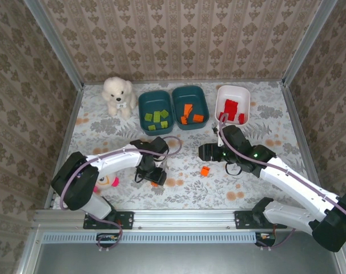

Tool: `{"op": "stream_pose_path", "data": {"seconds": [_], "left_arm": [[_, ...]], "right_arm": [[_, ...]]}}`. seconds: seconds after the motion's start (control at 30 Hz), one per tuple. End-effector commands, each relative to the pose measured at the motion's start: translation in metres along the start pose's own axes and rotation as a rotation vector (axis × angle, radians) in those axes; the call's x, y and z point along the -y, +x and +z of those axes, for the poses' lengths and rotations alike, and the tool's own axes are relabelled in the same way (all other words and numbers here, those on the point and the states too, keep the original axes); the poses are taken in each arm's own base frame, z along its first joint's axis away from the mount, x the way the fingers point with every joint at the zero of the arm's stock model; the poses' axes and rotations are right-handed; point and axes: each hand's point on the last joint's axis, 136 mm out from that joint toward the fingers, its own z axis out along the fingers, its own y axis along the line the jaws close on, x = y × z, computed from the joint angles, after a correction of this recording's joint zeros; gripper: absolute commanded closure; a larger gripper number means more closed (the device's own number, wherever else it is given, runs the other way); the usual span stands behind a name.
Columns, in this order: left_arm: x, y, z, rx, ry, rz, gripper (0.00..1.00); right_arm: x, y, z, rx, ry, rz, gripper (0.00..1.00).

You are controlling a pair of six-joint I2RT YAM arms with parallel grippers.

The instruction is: Sort the legos into containers by color

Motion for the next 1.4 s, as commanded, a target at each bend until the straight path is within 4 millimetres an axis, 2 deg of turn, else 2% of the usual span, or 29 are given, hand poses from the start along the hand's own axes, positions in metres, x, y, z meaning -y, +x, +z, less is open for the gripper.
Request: {"op": "stream_pose_path", "data": {"seconds": [0.0, 0.2, 0.27, 0.33, 0.43, 0.6, 0.8, 0.93, 1.07, 1.23, 1.37], "left_arm": [[0.0, -0.011, 0.0, 0.019, -0.03, 0.037, 0.47], [0.006, -0.018, -0.001, 0.027, -0.022, 0.05, 0.72], [0.006, -0.02, -0.006, 0.039, -0.025, 0.044, 0.74], [0.008, -0.026, -0.018, 0.069, -0.025, 0.037, 0.74], [0.013, -0.052, -0.05, 0.148, -0.013, 0.021, 0.74], [0.017, -0.126, -0.107, 0.304, 0.038, -0.026, 0.74], [0.007, -0.228, -0.136, 0.419, 0.065, -0.067, 0.75], [-0.003, -0.297, -0.144, 0.528, 0.085, -0.106, 0.75], [-0.014, -0.356, -0.137, 0.628, 0.086, -0.136, 0.76], [-0.029, -0.404, -0.126, 0.744, 0.101, -0.213, 0.78], [-0.042, -0.429, -0.122, 0.822, 0.055, -0.26, 0.78]], "right_arm": [[0.002, -0.007, -0.009, 0.028, 0.016, 0.02, 0.24], [0.001, -0.007, -0.009, 0.026, 0.018, 0.024, 0.24], [0.001, -0.009, -0.009, 0.029, 0.018, 0.026, 0.24], [0.0, -0.011, -0.011, 0.038, 0.017, 0.027, 0.24], [0.004, -0.01, -0.014, 0.025, 0.041, 0.026, 0.24], [0.003, -0.024, -0.02, 0.057, 0.046, 0.035, 0.24], [0.0, -0.041, -0.023, 0.075, 0.043, 0.039, 0.25], [0.004, -0.046, -0.025, 0.091, 0.043, 0.059, 0.24], [0.009, -0.047, -0.029, 0.104, 0.047, 0.082, 0.24], [0.015, -0.045, -0.033, 0.109, 0.053, 0.102, 0.24], [0.018, -0.042, -0.036, 0.105, 0.06, 0.112, 0.24]]}}
